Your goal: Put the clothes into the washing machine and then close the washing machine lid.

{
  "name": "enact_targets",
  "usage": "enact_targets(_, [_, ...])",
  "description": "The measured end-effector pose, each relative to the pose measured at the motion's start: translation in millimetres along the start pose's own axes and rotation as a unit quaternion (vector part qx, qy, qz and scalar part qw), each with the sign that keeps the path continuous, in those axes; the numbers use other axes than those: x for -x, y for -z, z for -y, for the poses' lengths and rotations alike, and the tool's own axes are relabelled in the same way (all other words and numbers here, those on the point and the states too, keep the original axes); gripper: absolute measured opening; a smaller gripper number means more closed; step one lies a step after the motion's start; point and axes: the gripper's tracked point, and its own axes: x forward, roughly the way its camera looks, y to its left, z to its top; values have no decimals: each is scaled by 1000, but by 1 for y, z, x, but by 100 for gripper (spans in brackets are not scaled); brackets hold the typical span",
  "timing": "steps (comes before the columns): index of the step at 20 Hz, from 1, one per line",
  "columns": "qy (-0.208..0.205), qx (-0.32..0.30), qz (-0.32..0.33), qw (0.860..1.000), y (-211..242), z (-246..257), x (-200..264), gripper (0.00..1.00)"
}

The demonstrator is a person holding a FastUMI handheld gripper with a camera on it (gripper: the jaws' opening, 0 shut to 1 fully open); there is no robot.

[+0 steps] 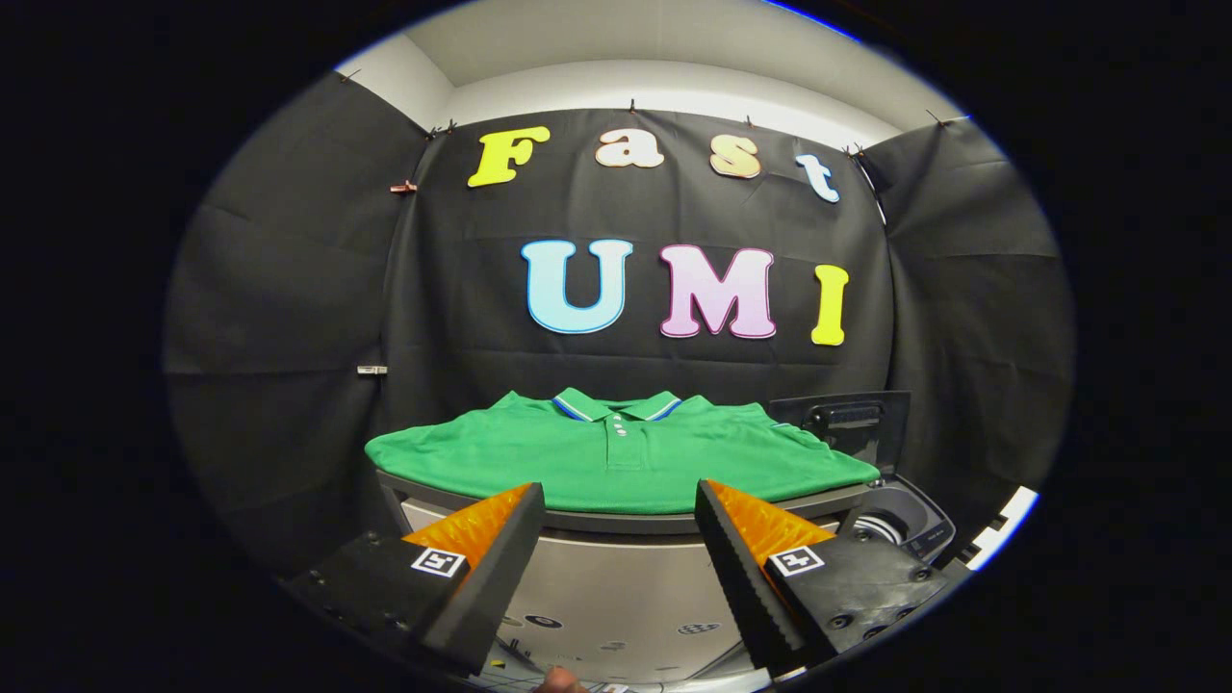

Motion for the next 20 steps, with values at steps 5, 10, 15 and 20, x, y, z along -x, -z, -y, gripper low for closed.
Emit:
enact_targets(5, [5, 0, -3, 1000, -2, 0, -1, 98])
enact_targets(10, [-18, -7, -15, 1000, -25, -9, -32, 98])
enact_targets(15, [-18, -15, -42, 999, -45, -8, -74, 98])
enact_targets(20, [-14, -13, -115, 993, -42, -2, -121, 99])
